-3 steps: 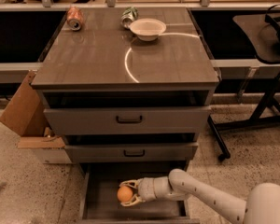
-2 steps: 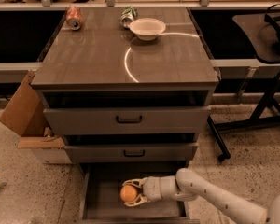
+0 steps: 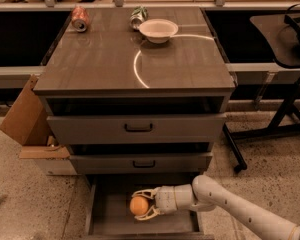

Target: Pick orange from bottom drawer and place on counter

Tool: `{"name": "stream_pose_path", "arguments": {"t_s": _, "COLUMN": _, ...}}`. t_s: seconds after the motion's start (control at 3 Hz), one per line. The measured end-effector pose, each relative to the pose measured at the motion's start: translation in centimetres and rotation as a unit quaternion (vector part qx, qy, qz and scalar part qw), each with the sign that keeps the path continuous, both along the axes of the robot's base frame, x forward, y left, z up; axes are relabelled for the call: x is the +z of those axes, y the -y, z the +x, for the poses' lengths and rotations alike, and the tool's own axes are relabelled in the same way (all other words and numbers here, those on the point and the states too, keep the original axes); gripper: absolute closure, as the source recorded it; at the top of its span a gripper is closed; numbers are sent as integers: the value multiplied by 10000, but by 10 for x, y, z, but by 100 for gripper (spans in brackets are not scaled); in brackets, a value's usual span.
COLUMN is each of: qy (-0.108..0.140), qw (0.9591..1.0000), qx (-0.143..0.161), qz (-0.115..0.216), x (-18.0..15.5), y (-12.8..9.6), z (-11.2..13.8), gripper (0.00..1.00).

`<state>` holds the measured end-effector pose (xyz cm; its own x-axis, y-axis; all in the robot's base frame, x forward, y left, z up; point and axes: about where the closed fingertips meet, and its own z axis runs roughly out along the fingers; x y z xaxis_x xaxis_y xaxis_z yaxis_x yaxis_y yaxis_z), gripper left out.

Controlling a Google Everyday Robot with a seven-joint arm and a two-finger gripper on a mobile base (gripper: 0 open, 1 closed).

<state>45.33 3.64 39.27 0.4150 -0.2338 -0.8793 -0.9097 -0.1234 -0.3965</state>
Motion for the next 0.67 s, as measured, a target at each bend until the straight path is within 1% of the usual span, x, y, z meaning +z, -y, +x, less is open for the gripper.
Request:
{"name": "stream_pose_path", "arguments": {"t_s": 0.33, "qy": 32, "qw": 9999, "qx": -10, "qz": -111, "x": 16, "y": -1, "z": -3, "gripper": 100}}
{"name": "stream_pose_path", "arguments": {"t_s": 0.67, "qy": 98, "qw": 9996, "qx": -107, "qz": -259, "x": 58, "y": 1, "z": -4, "gripper": 100}}
